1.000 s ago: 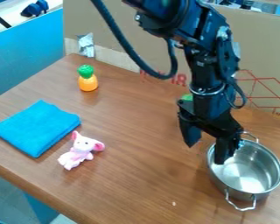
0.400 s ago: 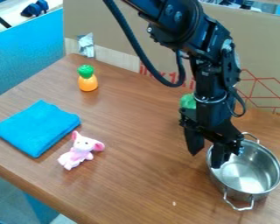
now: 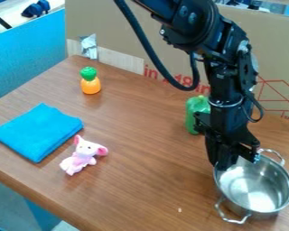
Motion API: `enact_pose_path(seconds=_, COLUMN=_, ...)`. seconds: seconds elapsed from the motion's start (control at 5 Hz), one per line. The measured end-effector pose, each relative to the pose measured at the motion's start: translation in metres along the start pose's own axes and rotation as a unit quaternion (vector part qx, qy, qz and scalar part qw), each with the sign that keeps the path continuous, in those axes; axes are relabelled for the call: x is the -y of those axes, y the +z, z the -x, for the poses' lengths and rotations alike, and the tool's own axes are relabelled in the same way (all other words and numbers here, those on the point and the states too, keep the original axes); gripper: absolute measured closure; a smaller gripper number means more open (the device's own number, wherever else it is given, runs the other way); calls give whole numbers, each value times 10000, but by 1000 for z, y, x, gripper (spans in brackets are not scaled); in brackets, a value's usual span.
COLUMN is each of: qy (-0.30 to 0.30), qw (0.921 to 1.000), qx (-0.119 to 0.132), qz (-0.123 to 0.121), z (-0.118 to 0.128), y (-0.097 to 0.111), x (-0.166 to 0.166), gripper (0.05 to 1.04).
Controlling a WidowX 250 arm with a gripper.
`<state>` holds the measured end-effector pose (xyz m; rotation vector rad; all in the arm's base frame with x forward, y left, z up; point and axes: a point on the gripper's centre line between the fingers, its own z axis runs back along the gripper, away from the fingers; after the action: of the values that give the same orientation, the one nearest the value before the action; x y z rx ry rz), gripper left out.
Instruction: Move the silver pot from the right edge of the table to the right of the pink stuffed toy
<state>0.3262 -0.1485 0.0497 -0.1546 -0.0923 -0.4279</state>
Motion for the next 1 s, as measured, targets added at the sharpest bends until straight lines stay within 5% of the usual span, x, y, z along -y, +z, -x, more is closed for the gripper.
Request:
enact_pose_path(seconds=0.4, qy=-241, qw=9991, qx=-168, qz=321, z=6, y=2, x=7, gripper=1001)
enact_pose_path(seconds=0.8, qy=-993, qw=9927, qx=621, qz=279, z=53, y=64, x=31, gripper=1002)
enact_pose_path(seconds=1.0, qy=-1095, qw=9910, qx=719, qz=289, z=73, y=73, x=29, gripper=1002)
